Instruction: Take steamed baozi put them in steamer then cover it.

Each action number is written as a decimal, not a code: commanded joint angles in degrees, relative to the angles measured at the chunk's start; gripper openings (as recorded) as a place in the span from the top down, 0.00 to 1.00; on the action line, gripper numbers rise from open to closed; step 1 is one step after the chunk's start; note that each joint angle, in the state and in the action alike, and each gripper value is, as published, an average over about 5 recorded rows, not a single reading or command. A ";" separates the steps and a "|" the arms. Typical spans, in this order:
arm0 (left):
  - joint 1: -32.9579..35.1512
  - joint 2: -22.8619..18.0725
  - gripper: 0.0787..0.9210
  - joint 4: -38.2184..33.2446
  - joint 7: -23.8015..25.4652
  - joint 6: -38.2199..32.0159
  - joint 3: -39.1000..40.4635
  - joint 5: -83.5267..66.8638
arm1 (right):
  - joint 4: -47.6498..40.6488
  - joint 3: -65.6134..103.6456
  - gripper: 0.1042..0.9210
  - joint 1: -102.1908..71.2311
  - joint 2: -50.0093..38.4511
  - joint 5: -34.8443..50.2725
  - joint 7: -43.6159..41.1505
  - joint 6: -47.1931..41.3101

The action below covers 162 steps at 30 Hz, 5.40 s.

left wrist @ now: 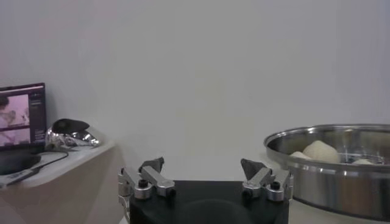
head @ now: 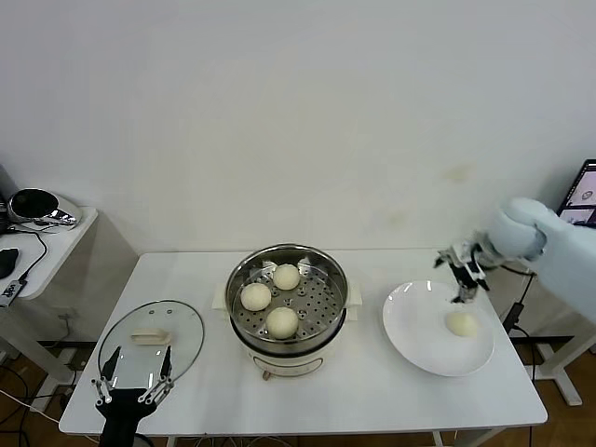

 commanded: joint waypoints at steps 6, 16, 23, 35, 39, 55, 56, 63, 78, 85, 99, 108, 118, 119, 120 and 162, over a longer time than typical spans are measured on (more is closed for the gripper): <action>0.70 -0.17 0.12 -0.16 0.05 0.06 -1.50 -0.07 | -10.85 12.87 0.12 -16.28 2.66 -7.30 0.34 -0.12; 1.13 -0.54 0.12 -0.57 0.07 0.06 -1.79 0.01 | -17.11 14.32 0.12 -17.04 7.81 -8.86 0.75 0.27; 1.09 -0.62 0.12 -0.49 0.09 0.05 -1.72 0.05 | -20.30 14.62 0.13 -16.91 10.10 -10.17 0.92 0.50; 0.88 -0.65 0.12 -0.22 0.09 0.06 -1.63 0.04 | -21.53 14.79 0.26 -16.59 11.79 -10.79 0.72 0.15; 0.87 -0.74 0.12 -0.20 0.07 0.03 -1.57 0.05 | -21.45 14.78 0.35 -16.28 11.57 -10.89 0.54 0.20; 0.71 -0.61 0.12 -0.44 0.07 0.09 -1.27 0.11 | -7.91 3.52 0.53 -3.39 3.57 -1.25 -0.08 -3.07; 0.62 -0.59 0.12 -0.49 0.07 0.14 -1.17 0.12 | -6.20 1.80 0.52 -0.97 2.67 0.33 -0.18 -3.66; -0.19 -0.13 0.12 -0.36 0.10 0.44 -0.07 0.29 | 5.35 -16.69 0.52 23.87 0.96 13.22 0.41 -7.95; -1.63 0.48 0.12 0.72 0.09 0.43 0.14 0.56 | 13.64 -31.71 0.51 39.37 20.75 39.51 10.49 -22.33; -1.20 0.34 0.12 -0.04 0.09 0.52 -1.43 0.43 | 9.98 -30.20 0.50 32.21 29.75 46.17 15.66 -28.09; -0.76 -0.43 0.12 -0.77 0.10 0.44 -1.57 0.62 | 0.66 -30.10 0.50 23.43 35.38 38.58 16.37 -30.01; -1.11 -0.46 0.12 0.03 0.07 0.38 -1.47 0.54 | -0.50 -30.12 0.50 21.58 35.07 35.29 15.57 -30.37; -0.96 -0.38 0.12 -0.05 0.04 0.35 -1.70 0.42 | 0.28 -28.92 0.41 22.21 33.90 35.02 15.22 -30.33; -0.94 -0.33 0.12 -0.07 0.04 0.35 -1.79 0.37 | 0.79 -28.31 0.38 22.85 33.23 35.49 15.20 -30.29; -0.93 -0.27 0.12 -0.08 0.04 0.36 -1.87 0.32 | 1.32 -27.72 0.35 23.45 32.54 36.03 15.19 -30.28; -4.58 3.45 0.12 14.14 -3.89 -1.03 -10.45 60.92 | 33.38 93.40 0.12 -93.81 47.83 25.20 52.41 23.48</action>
